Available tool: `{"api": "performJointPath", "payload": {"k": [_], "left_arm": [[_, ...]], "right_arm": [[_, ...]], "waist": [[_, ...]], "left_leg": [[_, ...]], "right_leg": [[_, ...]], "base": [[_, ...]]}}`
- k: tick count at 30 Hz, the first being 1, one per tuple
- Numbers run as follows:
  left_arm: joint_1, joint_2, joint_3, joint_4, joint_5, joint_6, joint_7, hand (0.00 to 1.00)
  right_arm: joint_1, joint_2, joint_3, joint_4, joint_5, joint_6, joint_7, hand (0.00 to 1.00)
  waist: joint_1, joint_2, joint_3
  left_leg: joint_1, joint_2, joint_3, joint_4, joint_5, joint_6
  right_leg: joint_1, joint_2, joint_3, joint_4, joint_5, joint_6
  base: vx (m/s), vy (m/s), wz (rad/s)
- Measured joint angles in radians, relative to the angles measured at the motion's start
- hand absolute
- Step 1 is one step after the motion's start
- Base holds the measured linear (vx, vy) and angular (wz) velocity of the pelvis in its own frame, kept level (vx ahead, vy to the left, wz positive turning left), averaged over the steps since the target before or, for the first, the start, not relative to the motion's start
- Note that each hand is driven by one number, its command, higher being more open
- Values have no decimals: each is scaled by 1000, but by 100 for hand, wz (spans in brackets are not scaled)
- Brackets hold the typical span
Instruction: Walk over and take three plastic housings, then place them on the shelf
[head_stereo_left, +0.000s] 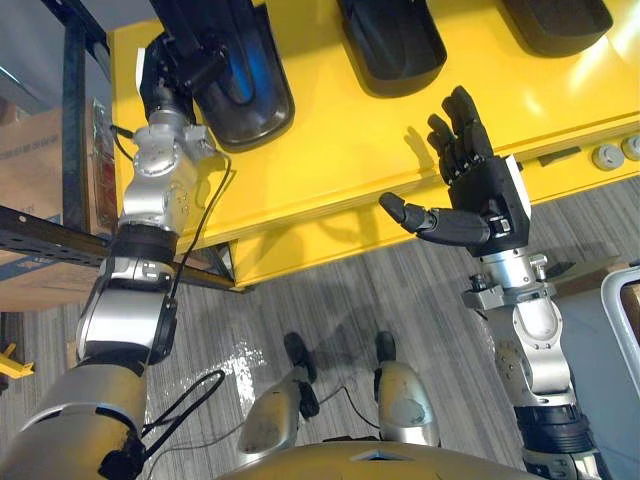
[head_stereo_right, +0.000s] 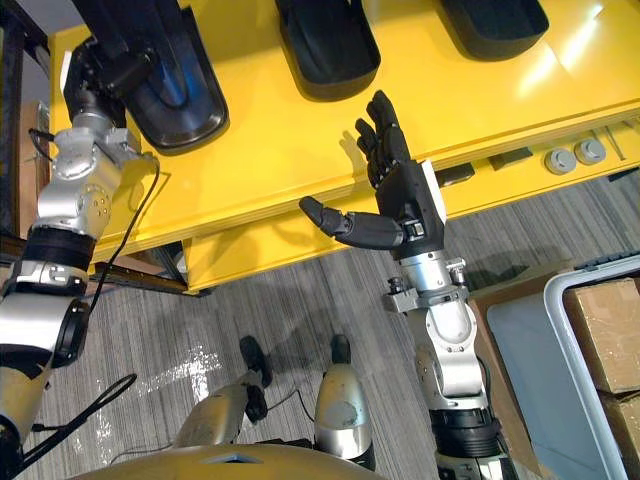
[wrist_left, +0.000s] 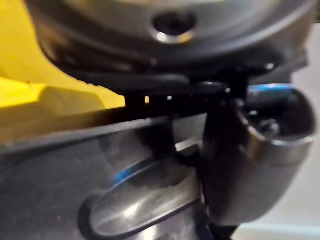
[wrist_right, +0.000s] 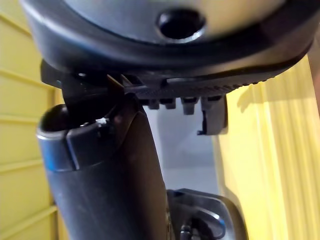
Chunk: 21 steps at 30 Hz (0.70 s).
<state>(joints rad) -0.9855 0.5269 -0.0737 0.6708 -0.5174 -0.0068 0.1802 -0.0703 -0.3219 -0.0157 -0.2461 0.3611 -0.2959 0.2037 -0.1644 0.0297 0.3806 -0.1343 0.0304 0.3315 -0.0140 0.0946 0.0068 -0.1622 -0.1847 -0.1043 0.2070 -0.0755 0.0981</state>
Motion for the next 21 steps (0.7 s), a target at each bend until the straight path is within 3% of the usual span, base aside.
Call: {"api": "performJointPath", "payload": {"k": [4, 5, 10, 21], "left_arm": [[-55, 25, -4, 39, 0, 34, 10, 0], [-63, 33, -7, 56, -8, 46, 3, 100], [-82, 38, -12, 66, -19, 77, -20, 100], [-109, 85, -70, 94, 170, 99, -50, 100]], "right_arm": [[-12, -33, 1, -6, 0, 3, -19, 100], [-14, -37, -1, -6, 0, 4, -20, 100], [-17, -36, -1, -6, 0, 13, -23, 100], [-22, -36, -1, -6, -3, 21, -67, 100]], "waist": [[-5, 0, 30], [-8, -1, 41], [-6, -1, 55], [-17, 6, 69]], "left_leg": [[-20, 2, 1, 10, 2, 3], [-19, 2, 2, 12, 2, 3], [-21, 6, 2, 14, 1, 2], [-28, 16, 4, 40, -6, -5]], "right_leg": [[-15, 0, 3, 0, 7, 2], [-16, 1, 5, 1, 8, 2], [-17, 5, 6, 2, 9, 1], [-25, 11, 20, 24, 8, 1]], "base": [[0, 0, 0], [0, 0, 0], [15, -1, -1], [5, -1, -1]]}}
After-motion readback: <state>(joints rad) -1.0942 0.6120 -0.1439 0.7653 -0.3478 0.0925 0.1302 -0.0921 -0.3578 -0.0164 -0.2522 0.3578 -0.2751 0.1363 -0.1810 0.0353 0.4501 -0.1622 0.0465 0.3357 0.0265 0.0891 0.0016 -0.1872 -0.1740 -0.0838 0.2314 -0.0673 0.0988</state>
